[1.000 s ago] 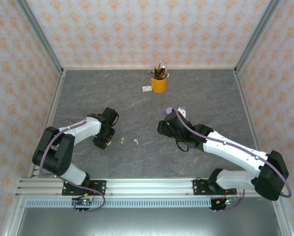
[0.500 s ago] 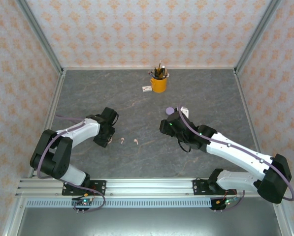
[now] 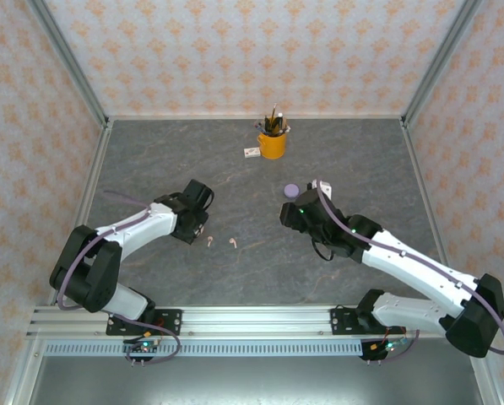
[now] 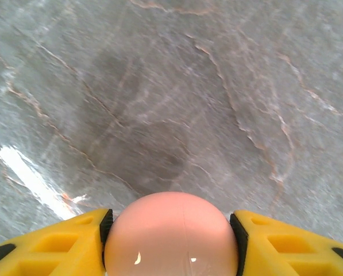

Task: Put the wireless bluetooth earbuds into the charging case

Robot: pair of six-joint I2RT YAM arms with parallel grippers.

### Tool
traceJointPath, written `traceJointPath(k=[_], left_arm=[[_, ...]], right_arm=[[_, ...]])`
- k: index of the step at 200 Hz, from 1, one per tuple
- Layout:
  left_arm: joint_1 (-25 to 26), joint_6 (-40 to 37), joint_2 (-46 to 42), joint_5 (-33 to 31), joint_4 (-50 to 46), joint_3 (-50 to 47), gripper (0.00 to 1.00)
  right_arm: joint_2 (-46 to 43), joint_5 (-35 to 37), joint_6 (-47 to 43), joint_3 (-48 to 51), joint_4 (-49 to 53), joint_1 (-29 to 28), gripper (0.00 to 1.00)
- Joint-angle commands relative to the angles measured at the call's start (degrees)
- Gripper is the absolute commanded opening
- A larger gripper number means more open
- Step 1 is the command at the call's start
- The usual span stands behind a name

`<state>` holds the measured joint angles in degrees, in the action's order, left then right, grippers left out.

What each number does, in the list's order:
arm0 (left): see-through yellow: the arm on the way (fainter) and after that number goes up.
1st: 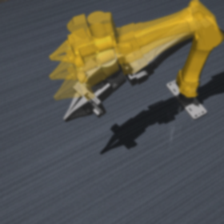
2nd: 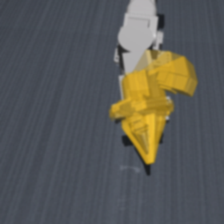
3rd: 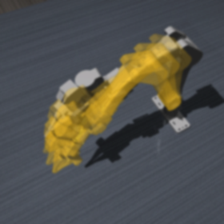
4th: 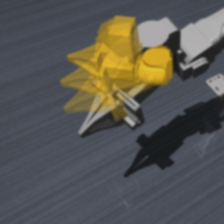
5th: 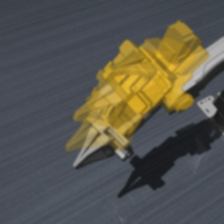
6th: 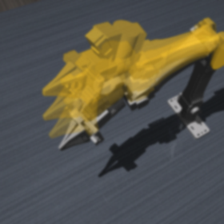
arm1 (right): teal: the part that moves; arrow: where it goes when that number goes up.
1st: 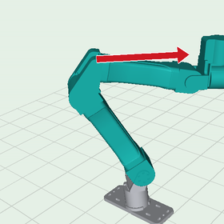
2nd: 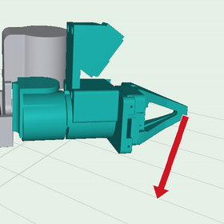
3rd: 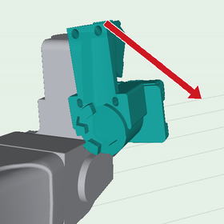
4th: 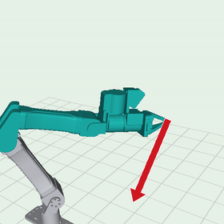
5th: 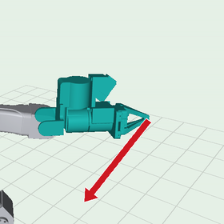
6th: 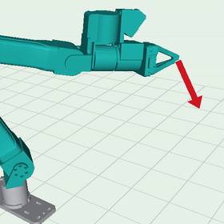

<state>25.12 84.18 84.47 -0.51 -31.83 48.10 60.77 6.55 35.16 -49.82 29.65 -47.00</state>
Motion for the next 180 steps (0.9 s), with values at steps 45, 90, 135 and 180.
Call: traceJointPath(k=[45, 90, 135, 180], left_arm=[[7.27, 3.15, 1.96, -4.75, -3.40, 8.38, 0.52], [15.37, 7.41, 9.17, -5.68, -4.87, 15.44, 0.52], [23.11, 10.64, 19.62, -4.67, -6.75, 25.47, 0.53], [26.77, 11.78, 29.35, -3.13, -7.99, 34.17, 0.54]], right_arm=[[-3.99, 2.07, -2.15, 1.78, 4.02, 4.56, 0.68], [-6.24, 4.26, -2.94, 2.12, 6.67, 6.57, 0.68], [-10.61, 5.89, -1.77, 4.46, 8.31, 6.75, 0.68], [-15.80, 7.30, -0.50, 7.05, 10.80, 6.75, 0.68]])
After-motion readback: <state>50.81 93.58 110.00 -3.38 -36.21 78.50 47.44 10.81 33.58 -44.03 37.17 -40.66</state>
